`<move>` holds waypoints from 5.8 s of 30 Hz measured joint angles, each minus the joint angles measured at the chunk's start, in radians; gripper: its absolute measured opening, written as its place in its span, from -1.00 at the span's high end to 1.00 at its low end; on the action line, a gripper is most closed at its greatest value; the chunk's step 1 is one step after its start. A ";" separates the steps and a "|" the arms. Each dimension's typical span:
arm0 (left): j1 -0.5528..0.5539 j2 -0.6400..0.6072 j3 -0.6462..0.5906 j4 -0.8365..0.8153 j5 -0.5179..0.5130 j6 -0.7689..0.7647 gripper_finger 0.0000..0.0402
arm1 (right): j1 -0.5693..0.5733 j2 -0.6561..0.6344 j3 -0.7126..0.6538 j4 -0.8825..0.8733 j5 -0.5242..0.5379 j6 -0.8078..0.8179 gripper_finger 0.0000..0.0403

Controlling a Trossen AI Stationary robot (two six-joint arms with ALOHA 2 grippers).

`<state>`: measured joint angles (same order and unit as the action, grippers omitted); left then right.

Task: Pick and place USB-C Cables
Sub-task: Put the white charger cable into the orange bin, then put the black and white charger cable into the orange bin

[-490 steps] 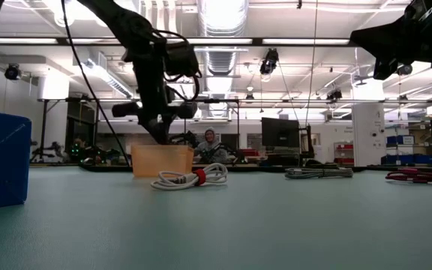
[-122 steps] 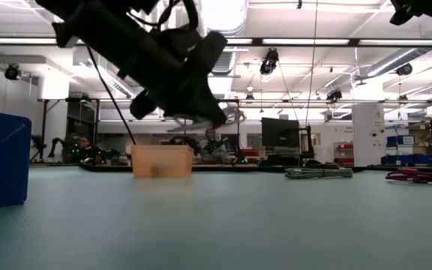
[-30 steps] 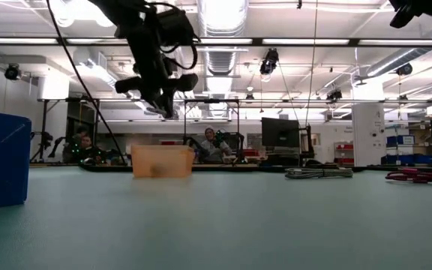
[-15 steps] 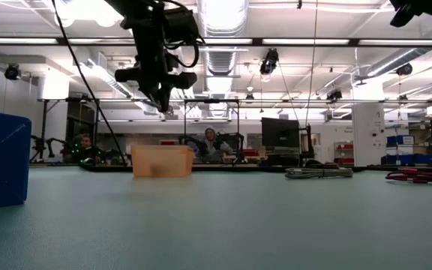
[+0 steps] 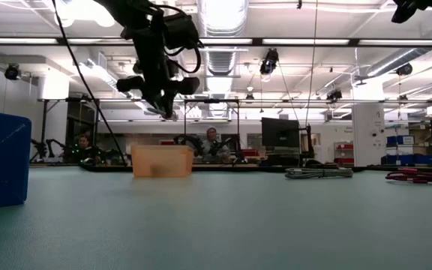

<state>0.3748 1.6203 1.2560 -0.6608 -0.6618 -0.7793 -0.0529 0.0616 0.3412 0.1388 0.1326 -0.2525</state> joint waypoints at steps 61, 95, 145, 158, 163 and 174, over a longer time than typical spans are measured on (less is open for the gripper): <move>0.091 0.268 0.060 -0.054 -0.001 0.102 0.84 | 0.000 0.000 -0.004 -0.008 0.001 -0.009 0.96; 0.095 0.280 0.048 -0.055 -0.001 -0.004 0.79 | 0.000 0.000 -0.004 -0.009 0.001 -0.009 0.96; 0.095 0.280 0.048 -0.055 0.003 -0.027 0.53 | 0.000 0.000 -0.004 -0.009 0.000 -0.009 0.96; 0.093 0.268 0.048 -0.059 0.023 0.000 0.28 | 0.000 0.000 -0.004 -0.009 0.000 -0.009 0.96; 0.060 0.219 0.053 -0.063 0.053 0.081 0.27 | 0.000 0.000 -0.004 -0.010 0.000 -0.008 0.96; -0.144 0.016 0.045 -0.048 0.051 0.390 0.27 | 0.000 0.000 -0.004 -0.083 0.000 0.070 0.96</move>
<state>0.2308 1.6363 1.3014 -0.7084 -0.6107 -0.3895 -0.0528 0.0616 0.3374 0.0557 0.1326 -0.1823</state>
